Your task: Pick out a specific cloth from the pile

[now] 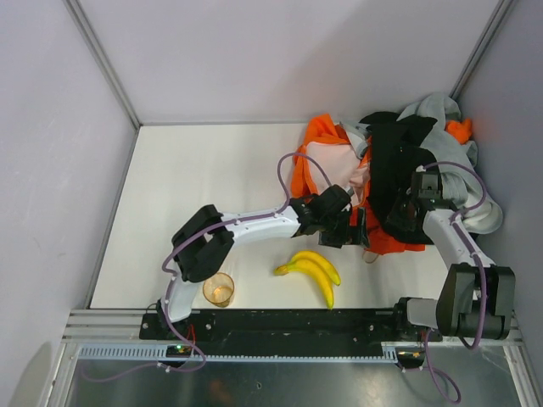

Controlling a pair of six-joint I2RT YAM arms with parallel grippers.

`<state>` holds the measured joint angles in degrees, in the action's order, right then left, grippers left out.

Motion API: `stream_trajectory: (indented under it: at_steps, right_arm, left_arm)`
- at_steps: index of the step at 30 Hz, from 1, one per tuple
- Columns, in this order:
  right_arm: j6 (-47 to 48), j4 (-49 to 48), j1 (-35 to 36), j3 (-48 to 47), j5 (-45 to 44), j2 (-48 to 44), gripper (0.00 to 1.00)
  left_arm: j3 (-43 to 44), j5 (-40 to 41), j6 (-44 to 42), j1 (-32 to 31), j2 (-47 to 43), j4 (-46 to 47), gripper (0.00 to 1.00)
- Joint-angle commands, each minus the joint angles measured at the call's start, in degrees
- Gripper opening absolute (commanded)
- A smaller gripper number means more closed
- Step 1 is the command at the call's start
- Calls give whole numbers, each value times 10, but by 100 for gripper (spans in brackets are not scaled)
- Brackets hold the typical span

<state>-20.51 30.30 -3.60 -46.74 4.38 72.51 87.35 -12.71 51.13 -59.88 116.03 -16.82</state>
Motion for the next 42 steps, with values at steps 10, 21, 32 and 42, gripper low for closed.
stream_trajectory:
  at_steps: [10, 21, 32, 42]
  right_arm:
    - [-2, -16, -72, -12, 50, -81, 0]
    - [-27, -3, -167, -18, 124, -178, 0]
    - [-25, 4, -172, -18, 133, -180, 0]
    - [-22, 8, -172, -18, 143, -175, 0]
  left_arm:
    - [65, -20, 66, -2, 61, 30, 100]
    - [73, -2, 151, -1, 101, 62, 100]
    - [121, 8, 183, 0, 156, 97, 100]
    - [189, 22, 206, 9, 214, 108, 92]
